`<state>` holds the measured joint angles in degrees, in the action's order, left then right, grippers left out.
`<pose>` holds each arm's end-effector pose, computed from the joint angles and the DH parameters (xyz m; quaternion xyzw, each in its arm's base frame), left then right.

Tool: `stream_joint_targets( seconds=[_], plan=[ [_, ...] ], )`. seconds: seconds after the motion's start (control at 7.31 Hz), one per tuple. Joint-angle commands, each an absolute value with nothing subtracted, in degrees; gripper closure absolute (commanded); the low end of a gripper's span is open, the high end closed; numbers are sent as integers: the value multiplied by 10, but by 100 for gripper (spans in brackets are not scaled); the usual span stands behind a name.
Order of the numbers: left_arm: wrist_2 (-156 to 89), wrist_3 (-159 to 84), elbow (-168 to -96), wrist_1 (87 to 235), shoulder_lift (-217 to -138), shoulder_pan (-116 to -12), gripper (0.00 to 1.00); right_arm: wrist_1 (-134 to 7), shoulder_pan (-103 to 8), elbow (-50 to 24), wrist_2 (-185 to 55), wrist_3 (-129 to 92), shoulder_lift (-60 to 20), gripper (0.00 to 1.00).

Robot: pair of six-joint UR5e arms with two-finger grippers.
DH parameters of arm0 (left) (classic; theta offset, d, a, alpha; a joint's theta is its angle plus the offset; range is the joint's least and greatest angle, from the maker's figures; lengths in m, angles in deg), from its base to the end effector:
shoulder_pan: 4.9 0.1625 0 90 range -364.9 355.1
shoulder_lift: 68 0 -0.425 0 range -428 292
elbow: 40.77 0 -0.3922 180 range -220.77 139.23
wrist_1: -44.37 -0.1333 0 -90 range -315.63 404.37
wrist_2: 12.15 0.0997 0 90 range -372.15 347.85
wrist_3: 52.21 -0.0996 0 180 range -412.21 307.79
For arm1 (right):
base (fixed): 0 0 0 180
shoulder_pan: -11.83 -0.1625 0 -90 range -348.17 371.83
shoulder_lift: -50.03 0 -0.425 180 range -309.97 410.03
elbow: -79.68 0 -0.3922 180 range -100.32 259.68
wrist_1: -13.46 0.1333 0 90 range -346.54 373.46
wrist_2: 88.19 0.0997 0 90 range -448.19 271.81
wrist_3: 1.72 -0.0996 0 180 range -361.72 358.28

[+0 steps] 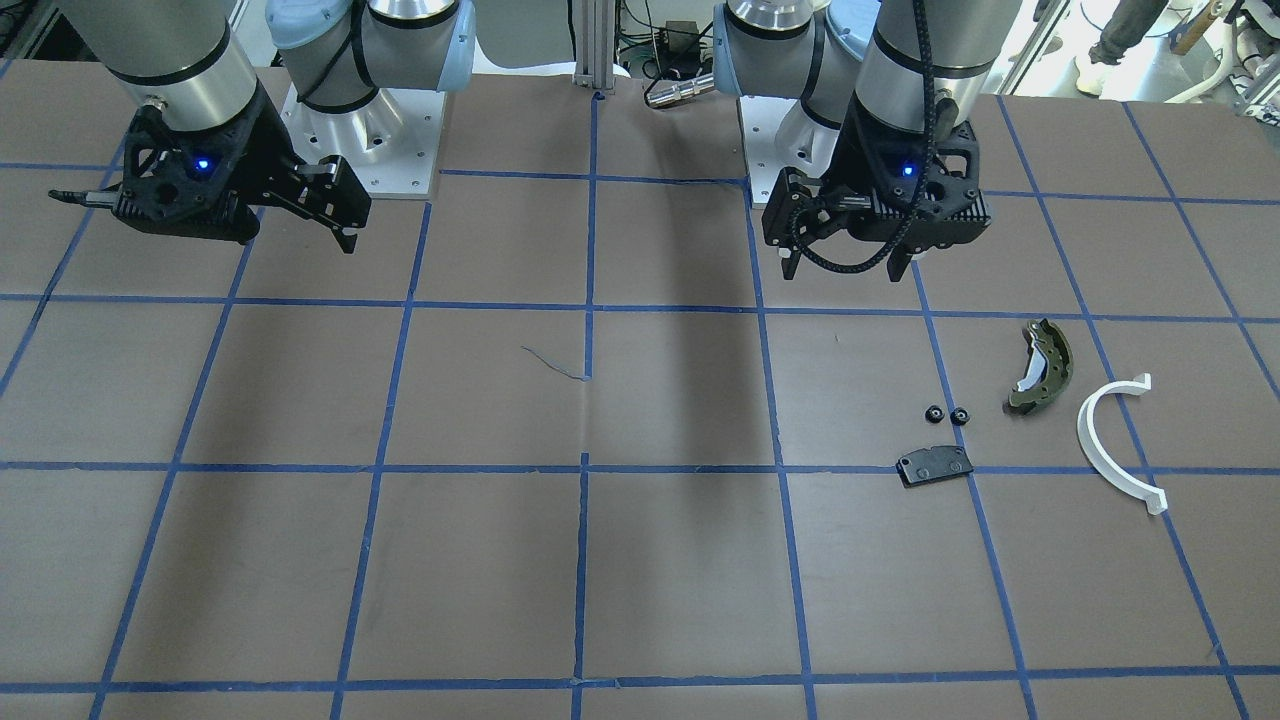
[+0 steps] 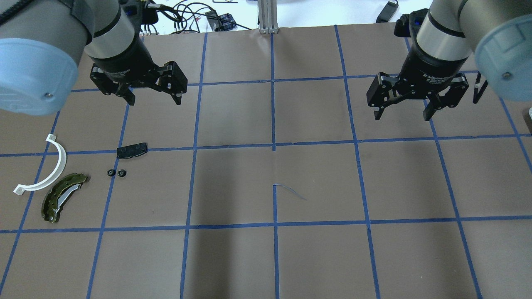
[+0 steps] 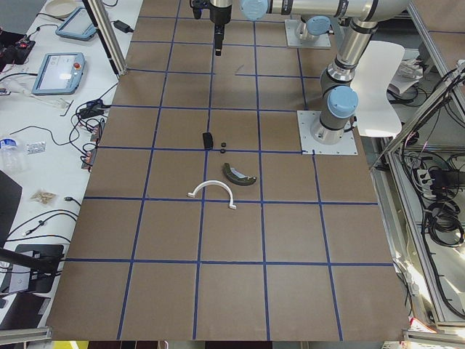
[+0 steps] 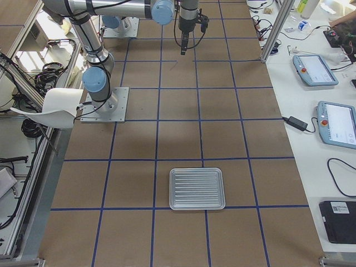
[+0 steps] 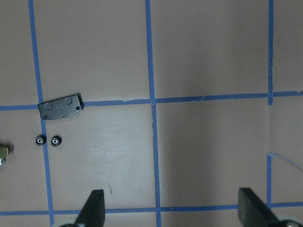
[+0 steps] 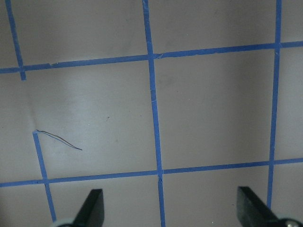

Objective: Place bearing gear from tray to pile

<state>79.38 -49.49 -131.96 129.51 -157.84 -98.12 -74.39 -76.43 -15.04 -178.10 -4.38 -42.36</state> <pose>-0.1584 -0.4890 0.4878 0.0039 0.9993 -0.0341 0.0116 0.1193 -0.4696 0.4641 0.0384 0.9985 0.0391 0.0005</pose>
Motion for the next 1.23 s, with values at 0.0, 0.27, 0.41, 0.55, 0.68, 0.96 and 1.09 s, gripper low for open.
stream_joint_targets(
  seconds=[0.0,0.27,0.41,0.55,0.68,0.96,1.09],
  plan=[
    [793,-480,-1306,1319,-1582,-979,0,-744,-764,-151,-1780,-45,-424,0],
    [794,-480,-1307,1333,-1578,-979,0,-744,-764,-151,-1780,-44,-423,0],
    [795,-480,-1309,1333,-1575,-979,0,-742,-764,-151,-1782,-44,-423,0],
    [793,-480,-1309,1328,-1576,-978,0,-742,-764,-151,-1782,-44,-423,0],
    [793,-481,-1313,1328,-1574,-979,0,-739,-764,-151,-1784,-44,-423,0],
    [798,-483,-1311,1332,-1572,-978,0,-742,-764,-151,-1782,-44,-423,0],
    [800,-483,-1312,1332,-1571,-977,0,-740,-764,-151,-1783,-44,-423,0]
  ],
)
